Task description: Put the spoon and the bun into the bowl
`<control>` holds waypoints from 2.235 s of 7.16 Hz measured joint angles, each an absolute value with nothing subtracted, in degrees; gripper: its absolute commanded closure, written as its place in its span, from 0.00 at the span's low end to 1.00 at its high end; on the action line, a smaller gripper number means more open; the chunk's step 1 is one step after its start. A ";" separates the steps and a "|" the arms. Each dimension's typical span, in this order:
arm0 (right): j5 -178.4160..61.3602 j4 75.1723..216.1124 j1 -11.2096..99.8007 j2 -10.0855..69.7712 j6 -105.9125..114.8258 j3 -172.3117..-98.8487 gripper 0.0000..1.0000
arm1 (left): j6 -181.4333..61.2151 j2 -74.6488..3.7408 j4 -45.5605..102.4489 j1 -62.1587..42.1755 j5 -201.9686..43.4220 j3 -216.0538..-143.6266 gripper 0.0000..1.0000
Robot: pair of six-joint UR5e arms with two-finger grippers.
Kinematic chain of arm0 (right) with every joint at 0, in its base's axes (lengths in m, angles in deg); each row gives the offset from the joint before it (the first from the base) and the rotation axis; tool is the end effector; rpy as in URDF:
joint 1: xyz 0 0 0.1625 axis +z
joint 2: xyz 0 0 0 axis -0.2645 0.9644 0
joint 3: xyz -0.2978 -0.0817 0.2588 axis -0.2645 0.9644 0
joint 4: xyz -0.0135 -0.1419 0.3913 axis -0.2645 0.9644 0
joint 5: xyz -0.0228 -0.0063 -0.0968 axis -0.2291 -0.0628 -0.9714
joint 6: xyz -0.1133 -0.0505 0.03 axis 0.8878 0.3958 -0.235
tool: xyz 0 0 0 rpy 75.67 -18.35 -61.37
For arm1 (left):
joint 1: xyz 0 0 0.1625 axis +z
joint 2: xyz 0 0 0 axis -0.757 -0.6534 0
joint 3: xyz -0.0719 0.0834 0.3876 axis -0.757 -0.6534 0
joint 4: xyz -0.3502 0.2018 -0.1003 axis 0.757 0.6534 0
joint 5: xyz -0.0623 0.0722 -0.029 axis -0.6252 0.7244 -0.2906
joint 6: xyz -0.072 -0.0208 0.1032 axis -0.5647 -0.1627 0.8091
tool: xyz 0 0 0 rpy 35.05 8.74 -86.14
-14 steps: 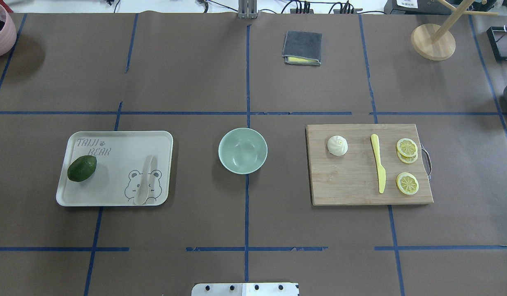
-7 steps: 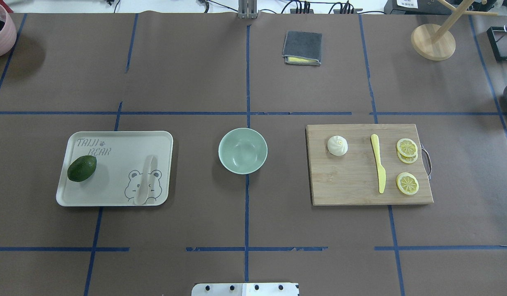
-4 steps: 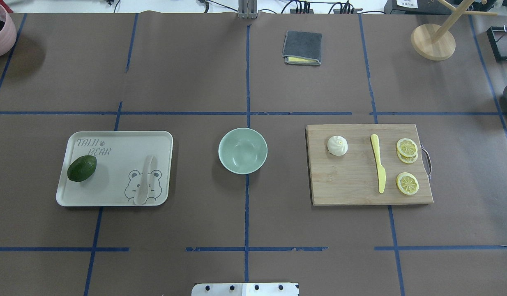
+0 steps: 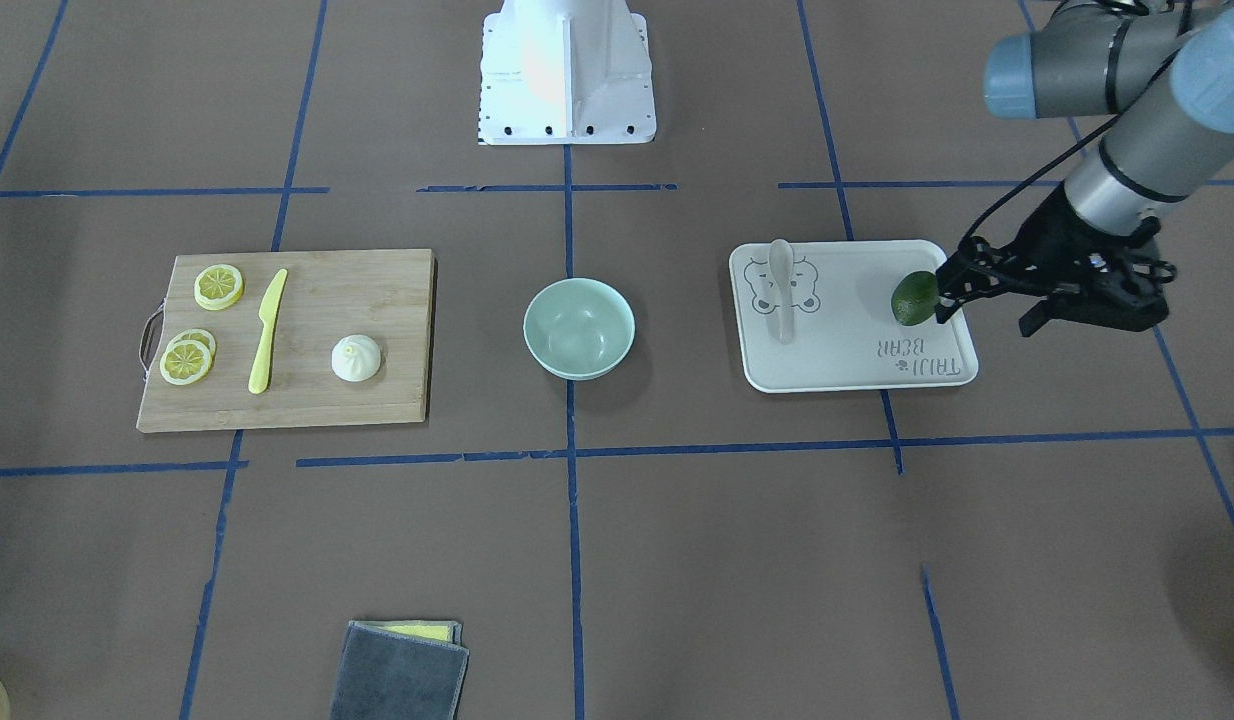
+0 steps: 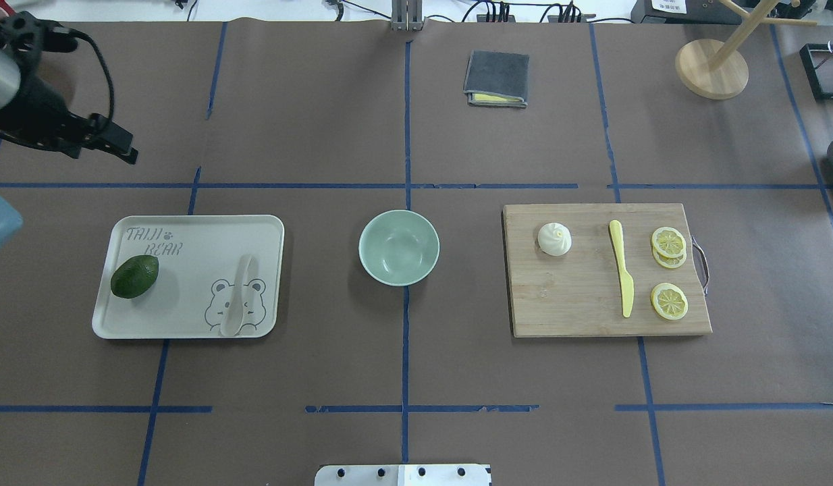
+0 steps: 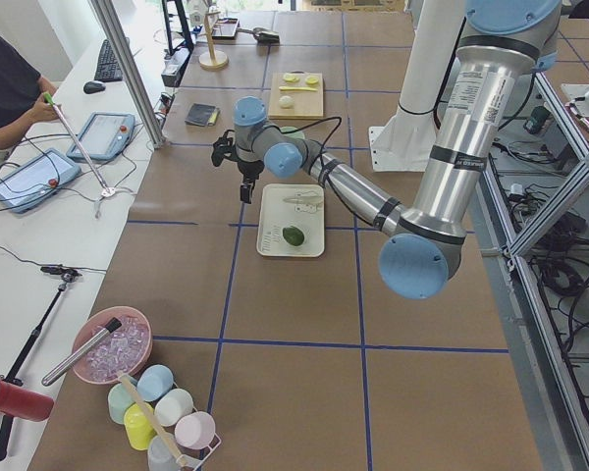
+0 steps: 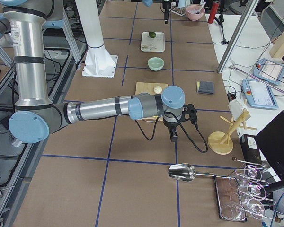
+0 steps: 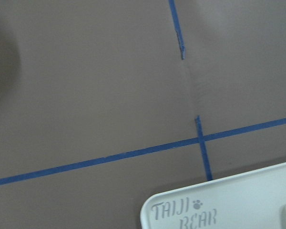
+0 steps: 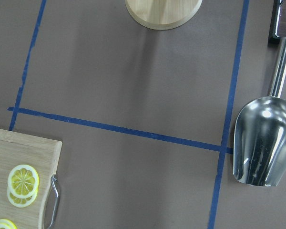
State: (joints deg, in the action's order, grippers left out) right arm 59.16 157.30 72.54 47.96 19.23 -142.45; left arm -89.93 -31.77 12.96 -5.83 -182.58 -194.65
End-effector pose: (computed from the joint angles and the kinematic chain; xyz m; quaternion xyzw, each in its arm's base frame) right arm 0.0154 -0.5173 0.5395 0.0915 -0.4286 -0.0532 0.8973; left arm 0.2890 -0.5183 0.3526 0.0873 0.4357 0.0339 0.8952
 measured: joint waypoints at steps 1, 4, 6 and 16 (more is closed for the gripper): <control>59.01 157.23 70.64 46.90 14.96 -143.53 0.00 | -94.85 -32.29 14.48 -2.02 -180.06 -194.37 0.00; 54.44 155.69 61.98 44.73 -6.50 -149.24 0.00 | -107.77 -33.41 15.49 6.73 -173.22 -194.32 0.04; 52.42 154.32 57.89 43.53 -14.07 -150.87 0.00 | -113.21 -33.47 18.00 11.25 -169.15 -192.84 0.07; 51.71 154.23 51.29 40.86 -21.41 -153.57 0.00 | -116.20 -33.03 20.63 16.60 -166.32 -188.99 0.21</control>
State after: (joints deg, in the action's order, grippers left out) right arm 51.71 154.23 51.29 40.86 -21.41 -153.57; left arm -116.20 -33.03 20.63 16.60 -166.32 -188.99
